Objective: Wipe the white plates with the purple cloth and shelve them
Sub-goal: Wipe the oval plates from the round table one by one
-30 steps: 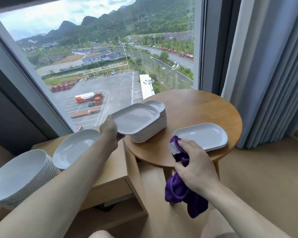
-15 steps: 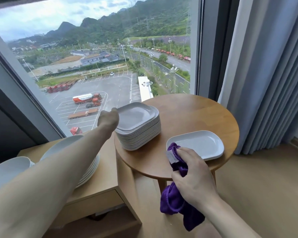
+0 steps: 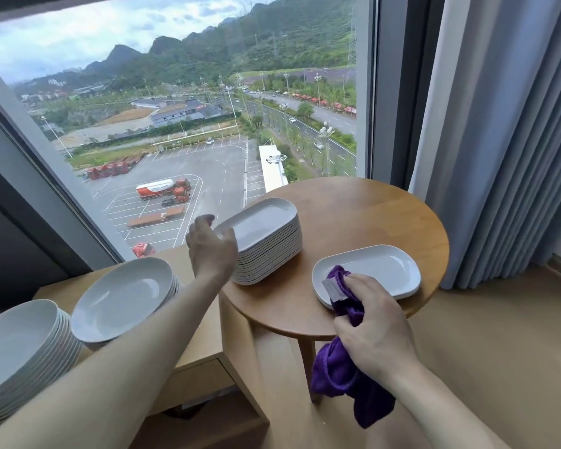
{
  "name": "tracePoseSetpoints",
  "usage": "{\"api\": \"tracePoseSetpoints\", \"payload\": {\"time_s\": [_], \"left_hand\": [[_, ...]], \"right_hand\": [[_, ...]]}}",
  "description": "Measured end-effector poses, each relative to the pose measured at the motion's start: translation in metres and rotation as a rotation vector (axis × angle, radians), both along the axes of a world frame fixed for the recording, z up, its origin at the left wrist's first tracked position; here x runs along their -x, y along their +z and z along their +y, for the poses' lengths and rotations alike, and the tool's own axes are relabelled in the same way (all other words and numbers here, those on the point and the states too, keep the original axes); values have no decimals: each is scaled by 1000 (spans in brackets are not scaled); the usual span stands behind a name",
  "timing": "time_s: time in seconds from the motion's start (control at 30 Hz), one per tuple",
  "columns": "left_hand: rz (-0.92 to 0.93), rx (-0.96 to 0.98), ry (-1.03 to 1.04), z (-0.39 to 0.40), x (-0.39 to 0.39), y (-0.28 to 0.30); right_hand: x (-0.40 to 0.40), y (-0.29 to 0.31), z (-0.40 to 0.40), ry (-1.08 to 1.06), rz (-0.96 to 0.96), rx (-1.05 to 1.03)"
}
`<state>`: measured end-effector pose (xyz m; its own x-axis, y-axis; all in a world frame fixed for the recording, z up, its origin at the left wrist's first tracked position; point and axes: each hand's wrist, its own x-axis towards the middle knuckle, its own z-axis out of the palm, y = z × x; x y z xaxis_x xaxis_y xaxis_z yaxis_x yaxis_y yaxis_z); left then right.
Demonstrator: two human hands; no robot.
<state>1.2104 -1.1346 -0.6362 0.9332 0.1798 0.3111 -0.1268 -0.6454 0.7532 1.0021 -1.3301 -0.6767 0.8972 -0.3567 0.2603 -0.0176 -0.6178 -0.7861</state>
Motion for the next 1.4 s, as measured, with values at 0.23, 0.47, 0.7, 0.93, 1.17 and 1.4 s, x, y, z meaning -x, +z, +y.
{"api": "tracePoseSetpoints", "payload": {"time_s": [0.23, 0.47, 0.7, 0.93, 1.17, 1.4], "left_hand": [[594, 133, -295, -83, 81, -79], [593, 107, -249, -116, 77, -86], [400, -179, -263, -110, 72, -84], [383, 40, -269, -104, 60, -75], [472, 222, -330, -90, 77, -50], [535, 489, -300, -62, 89, -53]], "right_hand": [[-5, -1, -25, -90, 9, -15], [-6, 1, -45, -153, 4, -25], [-9, 1, -47, -150, 32, -55], [-10, -1, -40, -112, 55, -41], [-9, -1, -38, -86, 64, -19], [-7, -4, -35, -63, 49, -20]]}}
